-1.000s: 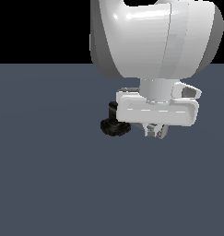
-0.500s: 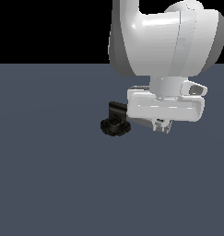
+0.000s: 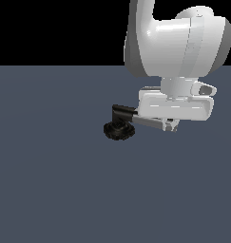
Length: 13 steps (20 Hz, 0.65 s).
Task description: Turn on the faucet by rotating a designated handle.
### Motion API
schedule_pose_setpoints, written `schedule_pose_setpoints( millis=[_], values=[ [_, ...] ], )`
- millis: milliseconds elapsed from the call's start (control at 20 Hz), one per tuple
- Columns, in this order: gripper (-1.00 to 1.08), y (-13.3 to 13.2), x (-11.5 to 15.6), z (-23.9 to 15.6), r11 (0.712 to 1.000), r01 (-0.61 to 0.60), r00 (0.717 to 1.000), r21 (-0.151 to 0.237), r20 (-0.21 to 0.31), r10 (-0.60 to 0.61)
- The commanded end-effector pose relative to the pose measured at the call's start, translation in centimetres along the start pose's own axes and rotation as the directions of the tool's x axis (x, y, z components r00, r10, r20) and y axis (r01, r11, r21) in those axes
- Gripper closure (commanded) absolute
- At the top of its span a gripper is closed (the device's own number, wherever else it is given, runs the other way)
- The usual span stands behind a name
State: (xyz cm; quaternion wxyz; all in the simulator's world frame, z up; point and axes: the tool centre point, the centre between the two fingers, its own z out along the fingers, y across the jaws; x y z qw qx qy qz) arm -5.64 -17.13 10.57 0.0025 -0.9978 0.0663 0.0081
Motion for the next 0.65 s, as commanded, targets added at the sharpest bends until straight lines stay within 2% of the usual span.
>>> schedule_pose_setpoints(
  millis=[0,600],
  values=[
    [1.08,0.9,1.2,-0.3,1.000,-0.003,1.000,-0.003,-0.013,0.003],
    [1.08,3.8,4.2,-0.5,1.000,-0.008,1.000,-0.004,-0.016,0.008]
  ],
)
